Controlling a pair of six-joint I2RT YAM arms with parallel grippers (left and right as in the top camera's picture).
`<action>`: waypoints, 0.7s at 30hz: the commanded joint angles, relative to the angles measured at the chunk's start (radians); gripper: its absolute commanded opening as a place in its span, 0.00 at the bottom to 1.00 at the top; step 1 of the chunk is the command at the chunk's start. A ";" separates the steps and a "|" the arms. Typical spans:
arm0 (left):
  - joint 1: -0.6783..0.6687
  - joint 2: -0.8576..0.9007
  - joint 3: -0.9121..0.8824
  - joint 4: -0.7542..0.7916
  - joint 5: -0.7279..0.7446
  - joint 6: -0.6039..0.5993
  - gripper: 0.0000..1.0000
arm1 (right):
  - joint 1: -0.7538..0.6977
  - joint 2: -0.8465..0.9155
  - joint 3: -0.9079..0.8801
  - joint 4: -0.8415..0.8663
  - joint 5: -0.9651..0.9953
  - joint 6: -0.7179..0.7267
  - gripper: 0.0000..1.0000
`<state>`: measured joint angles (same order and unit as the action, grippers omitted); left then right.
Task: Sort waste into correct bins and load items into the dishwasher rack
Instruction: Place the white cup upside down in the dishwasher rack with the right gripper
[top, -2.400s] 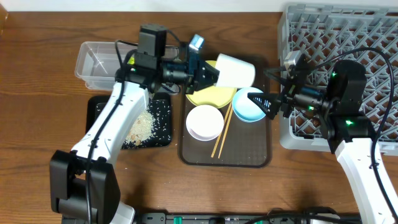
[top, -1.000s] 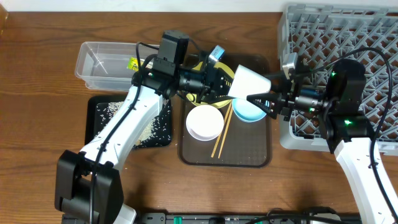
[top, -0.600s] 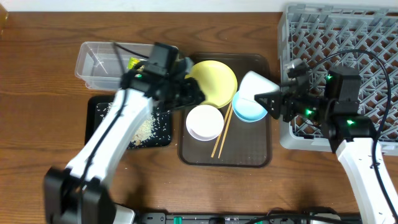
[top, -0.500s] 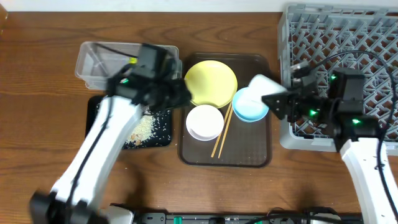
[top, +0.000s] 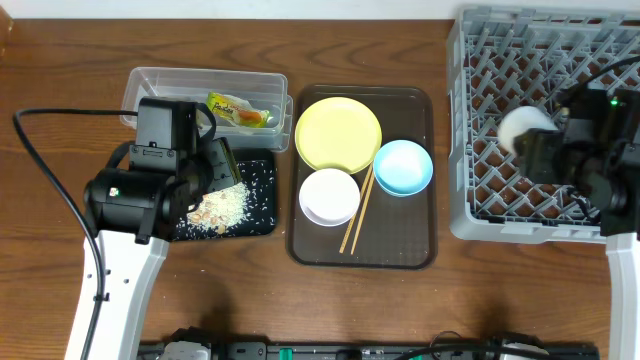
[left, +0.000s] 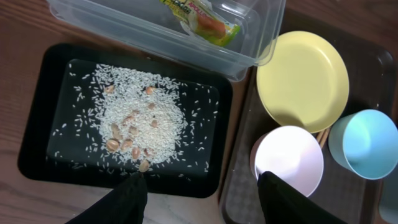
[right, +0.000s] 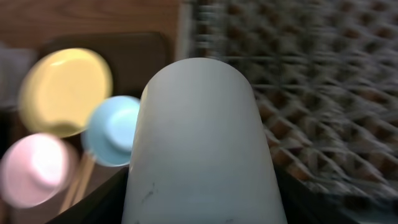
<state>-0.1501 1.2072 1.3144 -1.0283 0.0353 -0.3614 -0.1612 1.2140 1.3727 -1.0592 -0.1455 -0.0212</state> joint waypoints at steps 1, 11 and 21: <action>0.006 -0.005 0.005 -0.005 -0.029 0.013 0.61 | -0.037 0.024 0.020 -0.016 0.119 0.028 0.01; 0.006 -0.005 0.005 -0.021 -0.029 0.013 0.61 | -0.099 0.192 0.020 -0.068 0.225 0.028 0.01; 0.006 -0.005 0.005 -0.034 -0.028 0.013 0.61 | -0.136 0.373 0.020 -0.056 0.241 0.024 0.01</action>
<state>-0.1493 1.2072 1.3144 -1.0561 0.0208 -0.3614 -0.2867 1.5562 1.3754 -1.1221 0.0692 -0.0074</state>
